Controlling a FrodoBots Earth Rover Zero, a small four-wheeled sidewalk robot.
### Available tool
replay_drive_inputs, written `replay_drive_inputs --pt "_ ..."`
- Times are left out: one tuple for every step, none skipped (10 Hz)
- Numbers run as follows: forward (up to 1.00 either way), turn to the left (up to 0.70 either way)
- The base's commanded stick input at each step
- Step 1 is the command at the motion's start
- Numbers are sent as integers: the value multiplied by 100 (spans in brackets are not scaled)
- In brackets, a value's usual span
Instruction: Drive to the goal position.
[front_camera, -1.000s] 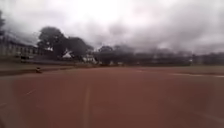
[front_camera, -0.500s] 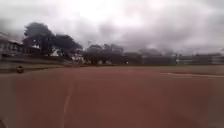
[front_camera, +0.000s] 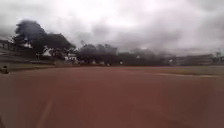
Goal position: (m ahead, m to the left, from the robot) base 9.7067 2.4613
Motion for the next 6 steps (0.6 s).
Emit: replay_drive_inputs --pt "100 0" --pt "100 0" --pt "100 0" --pt "100 0" --pt "100 0" --pt "100 0"
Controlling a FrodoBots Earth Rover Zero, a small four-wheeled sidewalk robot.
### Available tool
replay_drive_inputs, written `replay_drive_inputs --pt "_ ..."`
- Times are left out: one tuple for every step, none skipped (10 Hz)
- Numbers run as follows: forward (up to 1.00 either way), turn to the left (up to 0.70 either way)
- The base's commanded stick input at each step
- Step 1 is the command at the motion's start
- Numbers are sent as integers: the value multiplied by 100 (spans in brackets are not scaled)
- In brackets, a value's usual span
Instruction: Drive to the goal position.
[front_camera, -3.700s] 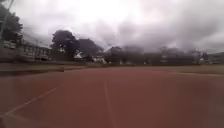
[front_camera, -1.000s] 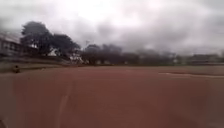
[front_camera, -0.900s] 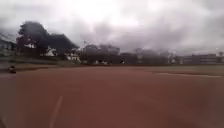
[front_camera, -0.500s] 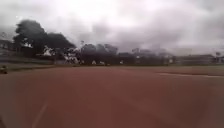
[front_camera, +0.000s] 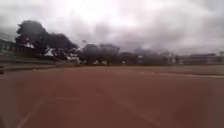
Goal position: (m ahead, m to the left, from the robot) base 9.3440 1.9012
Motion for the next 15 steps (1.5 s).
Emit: replay_drive_inputs --pt "100 0" --pt "100 0" --pt "100 0" --pt "100 0" --pt "100 -5" --pt "100 -20" --pt "100 -27" --pt "100 -27" --pt "100 -27" --pt "100 -27" --pt "100 -27" --pt "100 -27" --pt "100 -27" --pt "100 -27" --pt "100 -22"
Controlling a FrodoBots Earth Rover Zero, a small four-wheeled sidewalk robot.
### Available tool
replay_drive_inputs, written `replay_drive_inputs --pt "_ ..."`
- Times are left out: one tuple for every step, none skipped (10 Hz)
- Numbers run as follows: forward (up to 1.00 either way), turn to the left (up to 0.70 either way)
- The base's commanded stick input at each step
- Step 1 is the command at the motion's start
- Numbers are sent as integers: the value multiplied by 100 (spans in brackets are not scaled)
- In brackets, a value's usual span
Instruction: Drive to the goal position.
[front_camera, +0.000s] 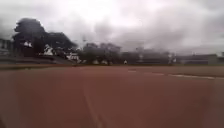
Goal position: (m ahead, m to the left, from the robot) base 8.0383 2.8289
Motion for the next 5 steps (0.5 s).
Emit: replay_drive_inputs --pt "100 -10" --pt "100 0" --pt "100 0" --pt "100 0" --pt "100 0"
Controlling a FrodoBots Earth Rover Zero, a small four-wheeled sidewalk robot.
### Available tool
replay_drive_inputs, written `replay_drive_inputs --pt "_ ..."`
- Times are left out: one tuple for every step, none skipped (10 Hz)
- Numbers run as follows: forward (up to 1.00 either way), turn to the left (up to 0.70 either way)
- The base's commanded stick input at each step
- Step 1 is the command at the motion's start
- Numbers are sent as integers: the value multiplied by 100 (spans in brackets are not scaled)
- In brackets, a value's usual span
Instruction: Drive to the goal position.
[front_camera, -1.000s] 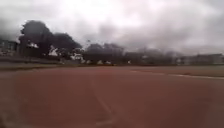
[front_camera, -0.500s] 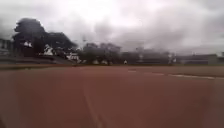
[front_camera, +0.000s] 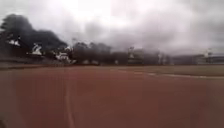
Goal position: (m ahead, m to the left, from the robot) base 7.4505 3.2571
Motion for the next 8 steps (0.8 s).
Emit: replay_drive_inputs --pt "100 0" --pt "100 0" --pt "100 0" --pt "100 0" --pt "100 0" --pt "100 0" --pt "100 0" --pt "100 0"
